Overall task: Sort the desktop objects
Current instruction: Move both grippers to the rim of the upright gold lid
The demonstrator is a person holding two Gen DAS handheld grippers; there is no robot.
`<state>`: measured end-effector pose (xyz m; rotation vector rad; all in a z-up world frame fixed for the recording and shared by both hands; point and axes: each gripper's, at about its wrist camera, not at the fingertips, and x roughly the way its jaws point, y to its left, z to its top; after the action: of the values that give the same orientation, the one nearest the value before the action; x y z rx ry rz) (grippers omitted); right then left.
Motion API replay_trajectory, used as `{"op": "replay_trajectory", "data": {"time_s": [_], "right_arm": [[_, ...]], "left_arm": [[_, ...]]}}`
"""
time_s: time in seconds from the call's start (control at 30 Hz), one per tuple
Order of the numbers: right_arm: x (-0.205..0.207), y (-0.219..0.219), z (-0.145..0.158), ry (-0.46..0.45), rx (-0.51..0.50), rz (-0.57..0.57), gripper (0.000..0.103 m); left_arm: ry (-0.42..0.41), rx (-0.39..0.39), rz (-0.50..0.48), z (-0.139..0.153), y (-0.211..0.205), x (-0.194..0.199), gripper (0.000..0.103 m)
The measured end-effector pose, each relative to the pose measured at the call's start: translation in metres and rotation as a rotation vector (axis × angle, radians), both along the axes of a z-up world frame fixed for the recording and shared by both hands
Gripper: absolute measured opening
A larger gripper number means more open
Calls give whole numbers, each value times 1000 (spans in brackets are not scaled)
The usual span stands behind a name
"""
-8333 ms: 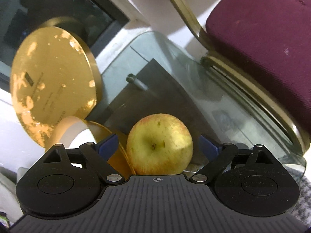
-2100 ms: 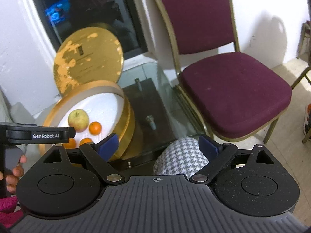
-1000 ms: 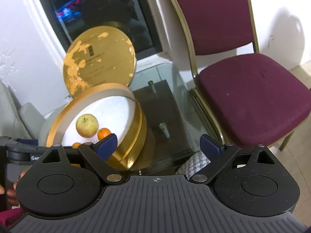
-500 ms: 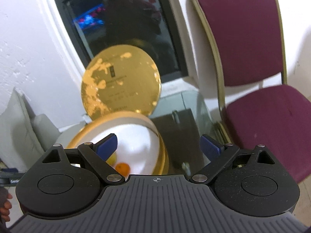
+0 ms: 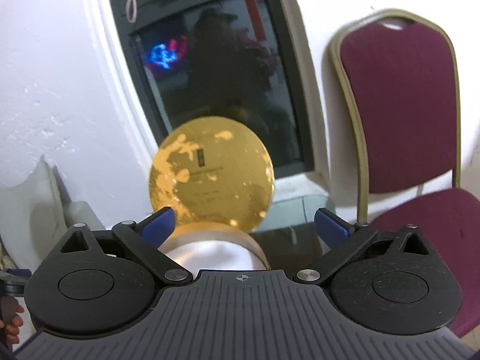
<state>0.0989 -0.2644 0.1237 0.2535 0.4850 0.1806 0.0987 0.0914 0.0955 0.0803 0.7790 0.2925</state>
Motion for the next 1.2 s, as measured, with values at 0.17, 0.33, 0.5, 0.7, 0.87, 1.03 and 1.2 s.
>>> {"op": "replay_trajectory", "data": {"time_s": [0.17, 0.33, 0.5, 0.7, 0.87, 1.03, 1.2], "right_arm": [[-1, 8, 7, -16, -26, 3, 103], [-2, 17, 15, -15, -38, 20, 103], [-2, 35, 24, -14, -100, 69, 103], [2, 56, 34, -35, -136, 109, 103], [11, 66, 42, -47, -138, 138, 103], [29, 69, 45, -59, -146, 148, 103], [55, 64, 42, -50, -144, 133, 103]], "left_arm": [[29, 14, -5, -2, 2, 1, 102], [42, 3, -45, -4, -3, -2, 102], [35, -41, -52, -4, -2, -4, 102], [19, -60, -39, 1, 7, 2, 102], [-4, -44, -8, 8, 21, 11, 102], [2, -24, 38, 9, 35, 27, 102], [24, -1, 37, 7, 39, 53, 102]]}}
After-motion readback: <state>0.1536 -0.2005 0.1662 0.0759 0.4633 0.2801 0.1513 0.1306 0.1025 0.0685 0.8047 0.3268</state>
